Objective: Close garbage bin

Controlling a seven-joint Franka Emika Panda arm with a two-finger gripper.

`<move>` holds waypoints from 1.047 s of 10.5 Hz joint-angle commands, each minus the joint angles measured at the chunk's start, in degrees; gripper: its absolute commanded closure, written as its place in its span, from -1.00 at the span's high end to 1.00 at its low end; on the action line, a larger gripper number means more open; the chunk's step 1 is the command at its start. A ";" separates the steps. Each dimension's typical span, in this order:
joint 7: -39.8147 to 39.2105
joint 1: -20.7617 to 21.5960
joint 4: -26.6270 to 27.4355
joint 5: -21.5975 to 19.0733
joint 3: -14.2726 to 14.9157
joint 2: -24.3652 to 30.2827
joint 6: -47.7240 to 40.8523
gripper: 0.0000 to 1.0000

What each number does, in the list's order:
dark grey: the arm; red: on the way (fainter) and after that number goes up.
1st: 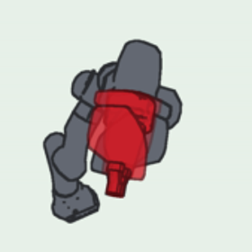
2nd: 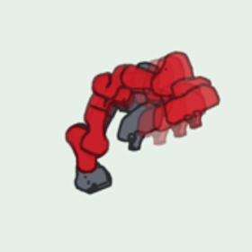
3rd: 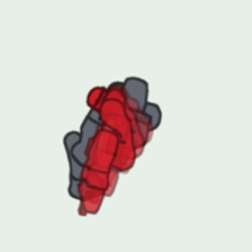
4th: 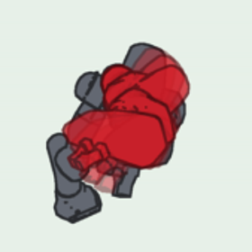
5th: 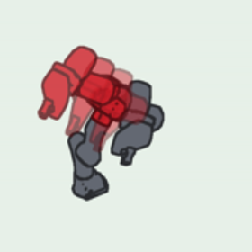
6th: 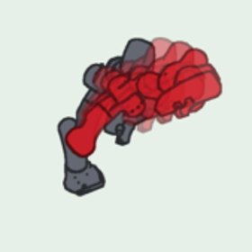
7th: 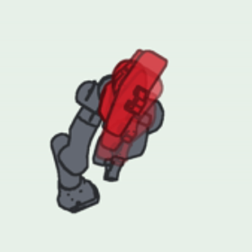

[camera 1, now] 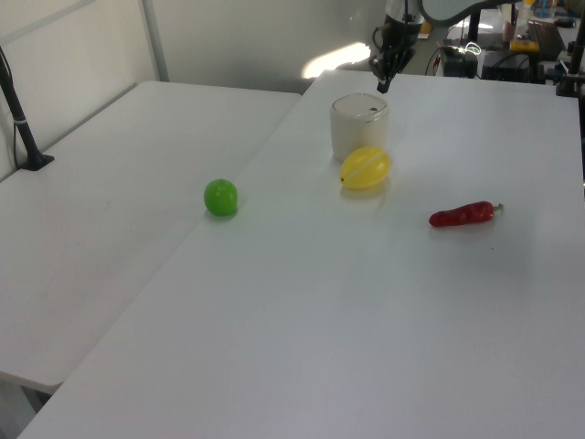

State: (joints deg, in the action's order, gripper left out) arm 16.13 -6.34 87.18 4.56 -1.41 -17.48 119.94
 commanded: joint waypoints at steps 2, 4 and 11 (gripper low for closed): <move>-9.08 7.20 2.29 0.71 0.53 7.01 -12.77 -1.00; -11.98 9.32 2.81 0.63 0.53 9.20 -17.70 -1.00; -14.81 10.91 4.22 -0.61 0.44 14.31 -26.33 0.87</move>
State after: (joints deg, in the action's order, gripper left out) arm 2.68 3.97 89.36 4.56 -1.57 -4.81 94.35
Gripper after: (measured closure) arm 0.802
